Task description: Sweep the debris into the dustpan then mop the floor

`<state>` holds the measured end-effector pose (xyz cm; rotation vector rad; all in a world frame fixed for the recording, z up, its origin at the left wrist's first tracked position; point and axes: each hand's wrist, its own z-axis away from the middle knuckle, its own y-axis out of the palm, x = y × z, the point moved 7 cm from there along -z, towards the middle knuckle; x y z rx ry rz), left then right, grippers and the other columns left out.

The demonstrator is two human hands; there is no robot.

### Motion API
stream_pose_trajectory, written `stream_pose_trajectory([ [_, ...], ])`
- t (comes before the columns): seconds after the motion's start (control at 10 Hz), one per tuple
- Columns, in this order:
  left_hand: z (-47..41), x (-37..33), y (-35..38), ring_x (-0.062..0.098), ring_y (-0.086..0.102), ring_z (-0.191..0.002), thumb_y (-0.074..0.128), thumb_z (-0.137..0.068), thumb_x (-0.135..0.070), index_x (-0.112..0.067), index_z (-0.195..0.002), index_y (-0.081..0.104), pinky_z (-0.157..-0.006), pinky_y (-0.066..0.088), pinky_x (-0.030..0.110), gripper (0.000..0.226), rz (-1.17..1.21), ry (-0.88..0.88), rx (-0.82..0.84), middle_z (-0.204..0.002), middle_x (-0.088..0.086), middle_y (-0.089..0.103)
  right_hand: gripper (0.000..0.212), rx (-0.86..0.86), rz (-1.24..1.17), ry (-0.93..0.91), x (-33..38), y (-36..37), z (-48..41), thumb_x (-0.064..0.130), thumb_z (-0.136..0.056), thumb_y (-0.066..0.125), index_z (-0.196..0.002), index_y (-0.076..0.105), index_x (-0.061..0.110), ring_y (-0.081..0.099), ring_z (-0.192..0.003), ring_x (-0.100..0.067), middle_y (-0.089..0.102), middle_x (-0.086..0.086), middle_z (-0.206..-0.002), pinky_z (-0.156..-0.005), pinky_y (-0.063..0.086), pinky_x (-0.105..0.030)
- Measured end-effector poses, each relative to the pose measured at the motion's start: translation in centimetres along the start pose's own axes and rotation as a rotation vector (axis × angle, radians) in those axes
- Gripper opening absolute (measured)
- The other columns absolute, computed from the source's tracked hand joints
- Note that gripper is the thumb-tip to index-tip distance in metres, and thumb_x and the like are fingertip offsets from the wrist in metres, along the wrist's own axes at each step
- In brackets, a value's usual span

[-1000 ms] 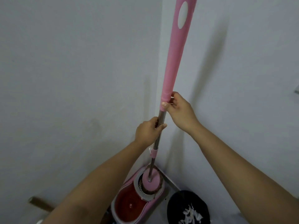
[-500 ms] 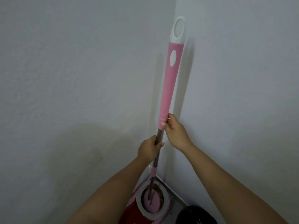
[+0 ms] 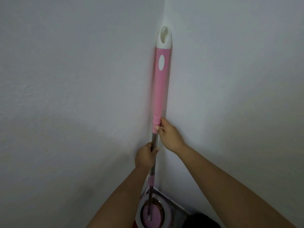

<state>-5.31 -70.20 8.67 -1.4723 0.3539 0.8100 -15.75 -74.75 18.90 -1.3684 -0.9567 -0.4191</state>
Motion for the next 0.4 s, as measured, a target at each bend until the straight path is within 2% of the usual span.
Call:
stream_pose_trajectory([
  [0.1,0.5,-0.8,-0.4,0.026,0.065,-0.089,0.047,-0.097,-0.042,-0.011,-0.107,0.060,-0.073,0.051,0.033,0.035,-0.006,-0.007,0.030,-0.096,0.008,0.069,0.033,-0.017,0.026,0.019,0.4,-0.2,0.4,0.025,-0.102,0.042,-0.134,0.049,0.023,0.062,-0.102,-0.021,0.065,-0.001,-0.117,-0.086,0.052,-0.037],
  [0.2,1.9,-0.2,0.8,0.031,0.062,-0.105,0.043,-0.099,-0.033,-0.008,-0.125,0.050,-0.085,0.051,0.037,0.036,-0.005,-0.083,0.095,-0.117,0.015,0.063,0.044,0.027,0.196,0.100,-1.6,0.4,2.3,0.026,-0.102,0.041,-0.146,0.041,0.021,0.056,-0.118,-0.027,0.057,-0.007,-0.134,-0.096,0.047,-0.037],
  [0.3,6.3,1.8,4.9,0.032,0.029,-0.142,0.041,-0.100,-0.034,-0.003,-0.153,0.012,-0.114,0.030,0.045,0.068,-0.132,-0.211,0.232,-0.157,0.020,0.021,0.055,0.124,0.323,0.206,-5.8,1.8,7.2,0.030,-0.104,0.038,-0.155,0.022,0.016,0.037,-0.137,-0.027,0.033,-0.007,-0.154,-0.109,0.034,-0.038],
  [0.4,11.2,2.4,9.4,0.030,0.004,-0.150,0.031,-0.102,-0.038,-0.004,-0.155,-0.004,-0.121,0.012,0.047,0.072,-0.325,-0.147,0.329,-0.162,0.017,-0.003,0.059,0.233,0.472,0.357,-11.4,2.7,13.4,0.036,-0.105,0.032,-0.156,0.014,0.015,0.020,-0.143,-0.029,0.012,-0.008,-0.160,-0.114,0.025,-0.041],
])
